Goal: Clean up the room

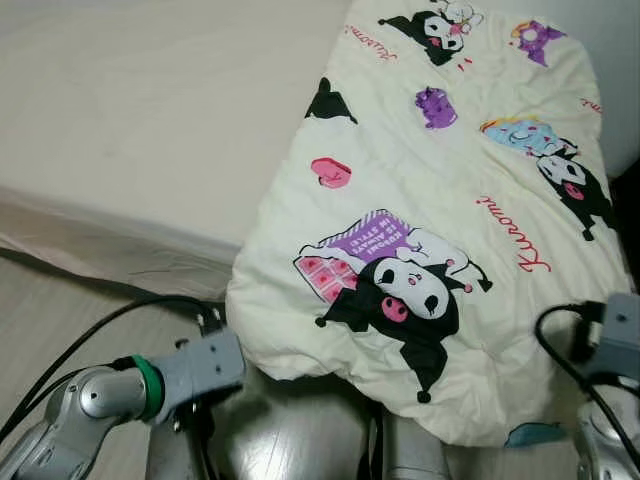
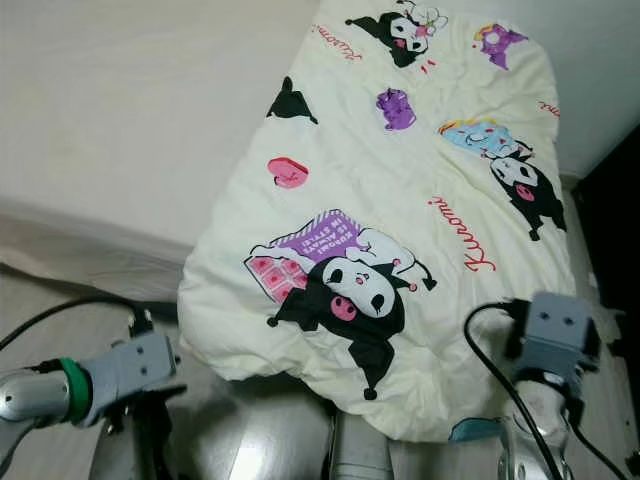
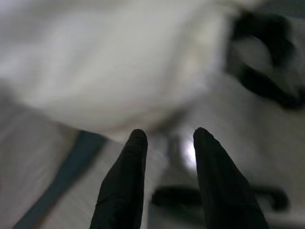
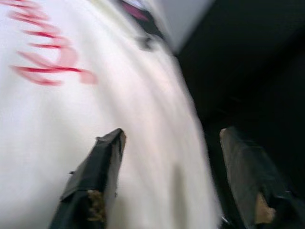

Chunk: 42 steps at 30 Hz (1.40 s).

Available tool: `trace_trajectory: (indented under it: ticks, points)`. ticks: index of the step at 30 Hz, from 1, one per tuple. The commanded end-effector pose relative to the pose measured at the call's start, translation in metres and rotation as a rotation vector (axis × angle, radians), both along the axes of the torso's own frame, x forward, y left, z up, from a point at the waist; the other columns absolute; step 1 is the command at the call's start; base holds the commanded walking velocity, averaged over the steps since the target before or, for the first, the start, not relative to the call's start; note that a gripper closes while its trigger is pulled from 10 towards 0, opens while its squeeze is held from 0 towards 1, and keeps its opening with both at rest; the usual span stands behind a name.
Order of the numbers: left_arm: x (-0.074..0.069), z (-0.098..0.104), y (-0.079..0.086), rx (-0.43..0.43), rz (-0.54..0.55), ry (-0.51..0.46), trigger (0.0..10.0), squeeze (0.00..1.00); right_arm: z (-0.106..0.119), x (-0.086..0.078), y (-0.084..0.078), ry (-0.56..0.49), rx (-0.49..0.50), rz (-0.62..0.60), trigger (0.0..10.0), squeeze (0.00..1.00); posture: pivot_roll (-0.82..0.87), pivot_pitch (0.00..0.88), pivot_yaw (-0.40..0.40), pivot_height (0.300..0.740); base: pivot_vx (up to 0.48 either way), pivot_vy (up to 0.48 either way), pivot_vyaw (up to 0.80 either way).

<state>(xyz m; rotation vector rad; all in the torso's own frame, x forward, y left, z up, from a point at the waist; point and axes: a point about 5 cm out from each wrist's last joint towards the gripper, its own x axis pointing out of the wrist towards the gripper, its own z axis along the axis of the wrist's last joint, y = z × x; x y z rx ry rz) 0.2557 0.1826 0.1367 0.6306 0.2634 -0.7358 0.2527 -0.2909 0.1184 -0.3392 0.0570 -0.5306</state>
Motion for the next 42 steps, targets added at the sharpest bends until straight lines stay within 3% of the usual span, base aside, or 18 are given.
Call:
trace_trajectory:
  ticks: [1,2,4,7,8,10,13,16,20,23,25,27,29,30,32,38,39,42]
  points:
    - [0.005,0.006,0.001,-0.085,0.060,-0.014,10.0,0.00,-0.018,-0.003,0.003,0.103,0.027,0.047,10.0,1.00,-0.01,0.199,-0.024,0.506,0.000,0.000,0.00]
    - [0.018,0.023,-0.007,-0.331,0.147,-0.035,10.0,0.00,-0.046,-0.011,0.009,0.272,0.046,0.082,10.0,0.93,-0.02,0.194,-0.028,0.506,0.000,0.000,0.00]
    - [0.029,0.037,-0.022,-0.465,0.150,-0.079,10.0,0.00,-0.085,-0.030,0.013,0.424,0.181,0.058,10.0,0.94,-0.02,0.194,-0.028,0.506,0.000,0.000,0.00]
    - [0.034,0.043,-0.034,-0.498,0.129,-0.103,10.0,0.00,-0.110,-0.048,0.014,0.507,0.269,0.026,10.0,0.95,-0.03,0.191,-0.031,0.506,0.000,0.000,0.00]
    - [0.038,0.047,-0.049,-0.519,0.104,-0.113,10.0,0.00,-0.144,-0.089,0.008,0.609,0.411,-0.152,10.0,0.96,-0.03,0.191,-0.031,0.506,0.000,0.000,0.00]
    - [0.039,0.048,-0.055,-0.529,0.095,-0.115,10.0,0.00,-0.163,-0.123,0.000,0.650,0.498,-0.344,10.0,0.96,-0.05,0.193,-0.033,0.506,0.000,0.000,0.00]
    - [0.039,0.048,-0.056,-0.530,0.089,-0.113,10.0,0.00,-0.166,-0.141,-0.008,0.642,0.486,-0.454,10.0,0.96,-0.05,0.199,-0.029,0.506,0.000,0.000,0.00]
    - [0.042,0.047,-0.053,-0.527,0.103,-0.098,10.0,0.00,-0.148,-0.176,-0.041,0.572,0.312,-0.677,10.0,0.95,-0.07,0.207,-0.016,0.506,0.000,0.000,0.00]
    - [0.044,0.047,-0.052,-0.530,0.117,-0.090,10.0,0.00,-0.125,-0.165,-0.055,0.433,0.226,-0.661,10.0,0.96,-0.07,0.207,-0.016,0.506,0.000,0.000,0.00]
    - [0.048,0.049,-0.060,-0.540,0.110,-0.093,10.0,0.00,-0.111,-0.105,-0.051,0.367,0.162,-0.312,10.0,0.91,-0.06,0.198,-0.009,0.506,0.000,0.000,0.00]
    - [0.049,0.049,-0.062,-0.542,0.107,-0.094,10.0,0.00,-0.108,-0.092,-0.047,0.353,0.141,-0.221,10.0,0.91,-0.06,0.198,-0.009,0.506,0.000,0.000,0.00]
    - [0.049,0.053,-0.063,-0.549,0.104,-0.103,10.0,0.00,-0.077,-0.060,-0.029,0.209,-0.027,0.012,10.0,0.84,-0.06,0.198,-0.009,0.506,0.000,0.000,0.00]
    - [0.049,0.053,-0.063,-0.549,0.104,-0.103,10.0,0.00,-0.077,-0.060,-0.029,0.209,-0.027,0.012,10.0,0.84,-0.06,0.198,-0.009,0.506,0.000,0.000,0.00]
    - [0.050,0.054,-0.062,-0.554,0.108,-0.111,10.0,0.00,-0.035,-0.033,-0.012,0.025,-0.123,0.124,10.0,0.63,-0.06,0.197,-0.008,0.506,0.000,0.000,0.00]
    - [0.050,0.054,-0.062,-0.554,0.110,-0.111,10.0,0.00,-0.035,-0.025,-0.009,0.028,-0.035,0.120,10.0,0.52,-0.06,0.197,-0.008,0.506,0.000,0.000,0.00]
    - [0.051,0.054,-0.065,-0.554,0.104,-0.110,10.0,0.00,-0.082,-0.030,-0.007,0.235,0.191,0.070,10.0,0.53,-0.06,0.197,-0.008,0.506,0.000,0.000,0.00]
    - [0.051,0.055,-0.065,-0.555,0.104,-0.111,10.0,0.00,-0.110,-0.049,-0.012,0.365,0.294,-0.027,10.0,0.54,-0.06,0.197,-0.008,0.506,0.000,0.000,0.00]
    - [0.051,0.055,-0.065,-0.555,0.108,-0.110,10.0,0.00,-0.135,-0.076,-0.023,0.459,0.402,-0.181,10.0,0.54,-0.05,0.202,-0.005,0.506,0.000,0.000,0.00]
